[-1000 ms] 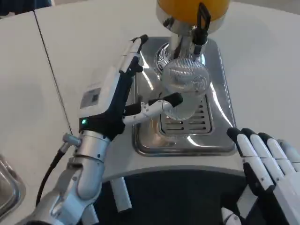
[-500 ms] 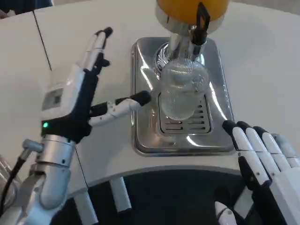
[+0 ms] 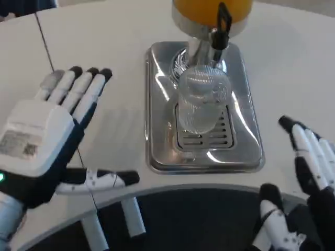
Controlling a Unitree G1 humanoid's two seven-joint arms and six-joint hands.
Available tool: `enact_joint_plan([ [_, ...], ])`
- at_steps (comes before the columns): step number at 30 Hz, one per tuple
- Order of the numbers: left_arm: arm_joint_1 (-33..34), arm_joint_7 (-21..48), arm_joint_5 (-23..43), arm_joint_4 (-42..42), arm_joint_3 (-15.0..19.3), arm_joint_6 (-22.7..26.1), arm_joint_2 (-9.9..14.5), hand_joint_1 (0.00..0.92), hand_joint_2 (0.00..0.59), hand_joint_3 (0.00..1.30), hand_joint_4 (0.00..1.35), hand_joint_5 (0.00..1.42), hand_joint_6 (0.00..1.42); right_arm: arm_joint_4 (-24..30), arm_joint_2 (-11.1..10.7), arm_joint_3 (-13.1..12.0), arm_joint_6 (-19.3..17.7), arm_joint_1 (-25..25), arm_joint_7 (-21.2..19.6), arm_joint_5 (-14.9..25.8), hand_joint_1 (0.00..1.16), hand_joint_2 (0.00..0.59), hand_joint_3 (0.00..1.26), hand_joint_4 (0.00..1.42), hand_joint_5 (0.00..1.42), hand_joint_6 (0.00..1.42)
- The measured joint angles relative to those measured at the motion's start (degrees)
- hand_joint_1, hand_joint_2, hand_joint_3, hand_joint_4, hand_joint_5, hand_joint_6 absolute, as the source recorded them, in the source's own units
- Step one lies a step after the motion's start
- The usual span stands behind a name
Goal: Grasp the cup under the faucet to collect the drink, then remove the cup.
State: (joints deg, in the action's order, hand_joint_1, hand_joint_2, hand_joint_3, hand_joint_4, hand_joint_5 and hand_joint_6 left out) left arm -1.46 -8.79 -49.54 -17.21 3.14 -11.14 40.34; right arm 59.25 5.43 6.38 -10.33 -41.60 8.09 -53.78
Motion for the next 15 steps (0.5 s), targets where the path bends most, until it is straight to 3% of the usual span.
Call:
enact_joint_plan([
  [3, -5.6, 1.9, -3.4, -4.8, 0.6, 1.6, -0.2, 0.055, 0.042, 0.0, 0.0, 0.0, 0.0, 0.0, 0.0, 0.0, 2.6, 3.0, 1.2, 2.7, 0.18, 0.586, 0.0, 0.0, 0.0, 0.0],
  [9, -12.1, 2.3, -8.8, -9.3, 0.1, 3.4, -3.5, 0.054, 0.043, 0.0, 0.0, 0.0, 0.0, 0.0, 0.3, 1.7, 9.9, 11.1, 2.6, 6.9, 0.18, 0.585, 0.0, 0.0, 0.0, 0.0],
  [12, -15.1, 2.3, -10.9, -10.7, -1.2, 3.5, -5.3, 0.055, 0.044, 0.0, 0.0, 0.0, 0.0, 0.1, 0.2, 2.5, 14.7, 11.8, 2.9, 8.3, 0.18, 0.581, 0.0, 0.0, 0.0, 0.0],
  [14, -16.4, 2.3, -11.8, -10.8, -1.8, 3.5, -6.0, 0.056, 0.045, 0.0, 0.0, 0.0, 0.0, -0.4, -0.9, 2.9, 18.3, 13.5, 3.2, 9.1, 0.16, 0.564, 0.0, 0.0, 0.0, 0.0],
  [15, -16.7, 2.3, -11.9, -10.9, -1.9, 3.5, -6.4, 0.058, 0.045, 0.0, 0.0, 0.0, 0.0, -1.0, -1.9, 2.8, 20.5, 17.5, 3.5, 9.5, 0.15, 0.563, 0.0, 0.0, 0.0, 0.0],
])
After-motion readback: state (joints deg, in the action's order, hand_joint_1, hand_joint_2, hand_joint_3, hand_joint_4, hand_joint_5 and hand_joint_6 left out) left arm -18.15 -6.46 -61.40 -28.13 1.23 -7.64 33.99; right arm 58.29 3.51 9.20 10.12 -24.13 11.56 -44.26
